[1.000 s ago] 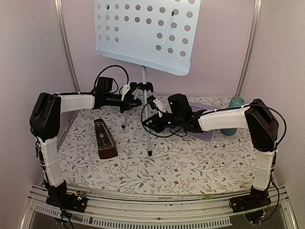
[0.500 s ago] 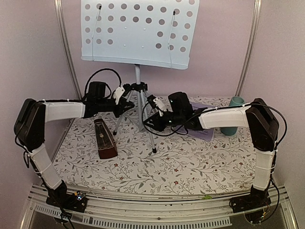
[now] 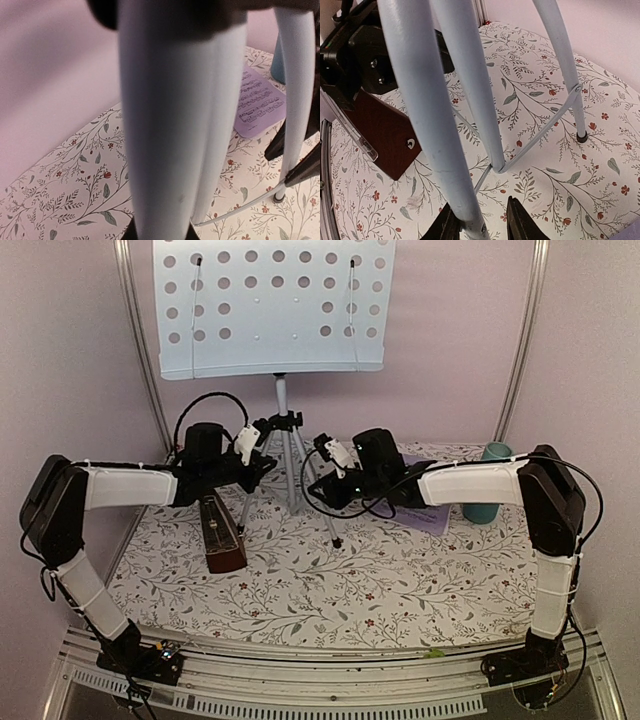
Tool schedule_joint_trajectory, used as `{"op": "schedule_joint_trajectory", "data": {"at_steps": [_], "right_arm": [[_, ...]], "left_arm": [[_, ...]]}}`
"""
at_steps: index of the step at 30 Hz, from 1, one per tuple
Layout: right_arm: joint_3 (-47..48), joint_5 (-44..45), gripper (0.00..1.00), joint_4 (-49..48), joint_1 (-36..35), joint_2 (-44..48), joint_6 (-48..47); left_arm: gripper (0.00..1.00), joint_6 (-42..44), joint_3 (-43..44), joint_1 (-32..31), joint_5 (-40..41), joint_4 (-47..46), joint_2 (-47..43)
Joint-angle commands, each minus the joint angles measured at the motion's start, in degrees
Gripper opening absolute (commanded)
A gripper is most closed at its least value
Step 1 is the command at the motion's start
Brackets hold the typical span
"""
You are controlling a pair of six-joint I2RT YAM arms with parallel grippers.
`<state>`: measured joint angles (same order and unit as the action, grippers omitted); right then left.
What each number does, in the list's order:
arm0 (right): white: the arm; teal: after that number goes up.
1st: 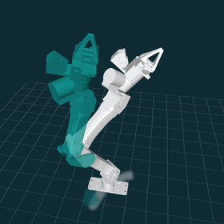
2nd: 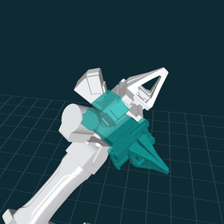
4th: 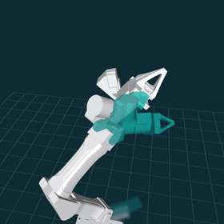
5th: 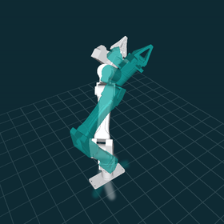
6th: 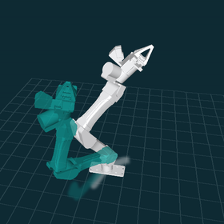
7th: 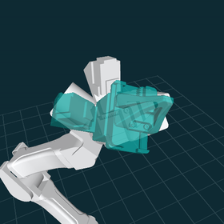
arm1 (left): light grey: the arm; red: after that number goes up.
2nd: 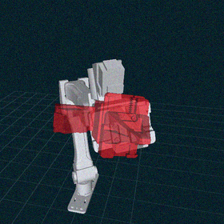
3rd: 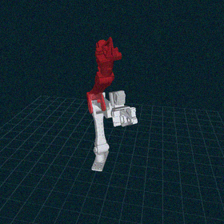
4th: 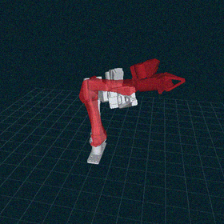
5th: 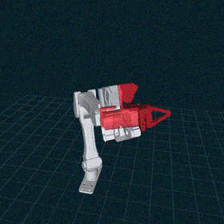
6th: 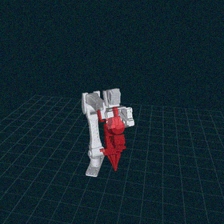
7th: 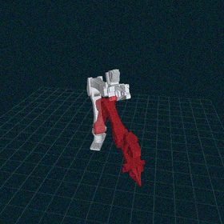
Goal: Set up the instrument practice props
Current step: Adjust the music stand at the center of the board.
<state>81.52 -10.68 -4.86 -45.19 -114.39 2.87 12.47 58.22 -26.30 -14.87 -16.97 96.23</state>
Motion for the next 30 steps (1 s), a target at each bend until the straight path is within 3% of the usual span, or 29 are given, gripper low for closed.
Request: {"op": "schedule_joint_trajectory", "data": {"at_steps": [1,10,18,21,26,30], "right_arm": [[-0.3,8.2,0.34,3.5,4.2,-0.7,-0.9],[-0.6,8.1,0.40,3.4,4.4,0.8,-1.6],[-2.0,4.0,0.56,2.2,4.4,3.2,-1.2],[-2.6,2.2,0.61,1.4,4.3,4.4,-1.0],[-3.9,0.9,0.68,0.8,4.3,6.5,-0.6],[-4.6,1.0,0.71,0.8,4.2,7.8,0.0]], "left_arm": [[0.00,-4.7,-1.6,-1.8,3.9,1.3,-1.1],[0.00,-8.3,-3.0,-3.6,4.8,-1.5,-0.4],[0.06,-9.6,-2.2,-3.6,4.8,-1.0,-0.3],[0.14,-10.2,-1.5,-3.6,4.6,-0.9,-0.6],[0.38,-11.1,-0.5,-3.6,5.4,-1.0,-1.5],[0.46,-12.0,-0.1,-3.5,5.3,-2.1,-2.5]]}}
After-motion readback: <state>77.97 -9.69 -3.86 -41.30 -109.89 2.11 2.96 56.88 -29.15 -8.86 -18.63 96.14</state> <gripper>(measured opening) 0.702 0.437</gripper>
